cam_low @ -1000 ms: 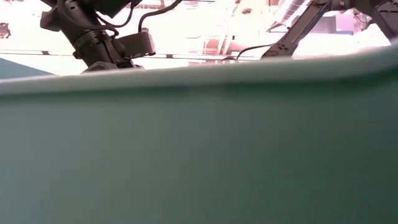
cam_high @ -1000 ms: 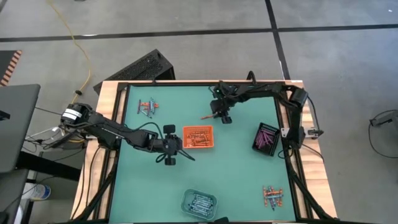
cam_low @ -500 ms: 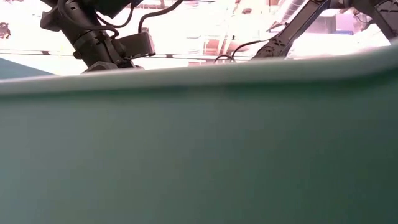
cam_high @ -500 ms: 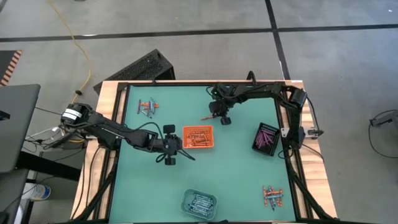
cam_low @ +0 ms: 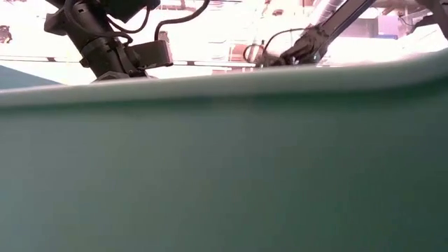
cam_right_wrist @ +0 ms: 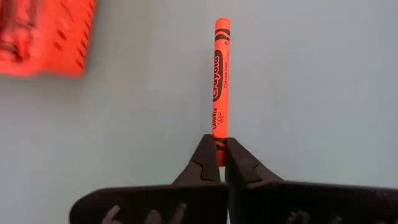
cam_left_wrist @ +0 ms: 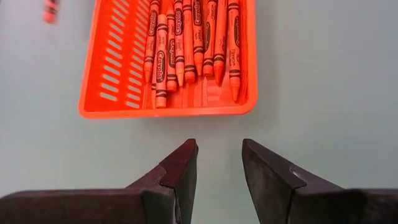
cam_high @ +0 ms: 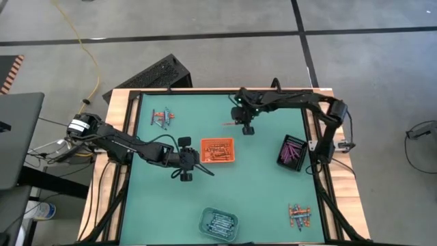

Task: Sort crayons
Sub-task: Put the orange crayon into the orange bin

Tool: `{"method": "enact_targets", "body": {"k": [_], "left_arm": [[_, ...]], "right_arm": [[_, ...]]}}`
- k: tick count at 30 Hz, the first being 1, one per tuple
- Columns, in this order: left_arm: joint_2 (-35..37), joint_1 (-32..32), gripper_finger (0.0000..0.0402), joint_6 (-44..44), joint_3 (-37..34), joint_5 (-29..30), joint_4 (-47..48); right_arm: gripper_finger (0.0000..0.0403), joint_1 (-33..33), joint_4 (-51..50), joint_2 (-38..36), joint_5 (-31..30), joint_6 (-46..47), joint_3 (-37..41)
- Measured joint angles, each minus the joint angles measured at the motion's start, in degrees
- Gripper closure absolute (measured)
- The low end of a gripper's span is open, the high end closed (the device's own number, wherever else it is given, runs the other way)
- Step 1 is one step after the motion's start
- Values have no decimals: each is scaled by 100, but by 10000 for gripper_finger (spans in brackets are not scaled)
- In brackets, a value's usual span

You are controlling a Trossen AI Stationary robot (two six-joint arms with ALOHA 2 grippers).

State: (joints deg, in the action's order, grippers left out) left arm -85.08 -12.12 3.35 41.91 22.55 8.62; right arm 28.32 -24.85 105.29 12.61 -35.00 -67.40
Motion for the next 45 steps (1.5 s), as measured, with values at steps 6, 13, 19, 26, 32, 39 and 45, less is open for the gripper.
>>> {"method": "enact_targets", "body": {"k": [6,13,19,26,32,39,45], "left_arm": [[0,0,284,14,0,2,-2],[0,0,284,84,0,2,0],[0,0,284,210,0,7,45],[0,0,284,350,0,26,342],[2,-1,284,427,0,70,578],[2,-2,284,758,0,479,1039],[2,-17,284,1332,-2,499,1414]], "right_arm": [[402,-249,-149,-672,-27,204,-3],[402,-806,-488,-1392,21,610,-11],[402,-1587,-620,-1613,96,1474,-11],[403,-2813,-583,-1569,102,2206,-11],[403,-3812,-47,-1520,57,2816,-11],[403,-4709,1243,-1286,-151,3650,26],[403,-5180,2111,-684,-273,4330,26]]}}
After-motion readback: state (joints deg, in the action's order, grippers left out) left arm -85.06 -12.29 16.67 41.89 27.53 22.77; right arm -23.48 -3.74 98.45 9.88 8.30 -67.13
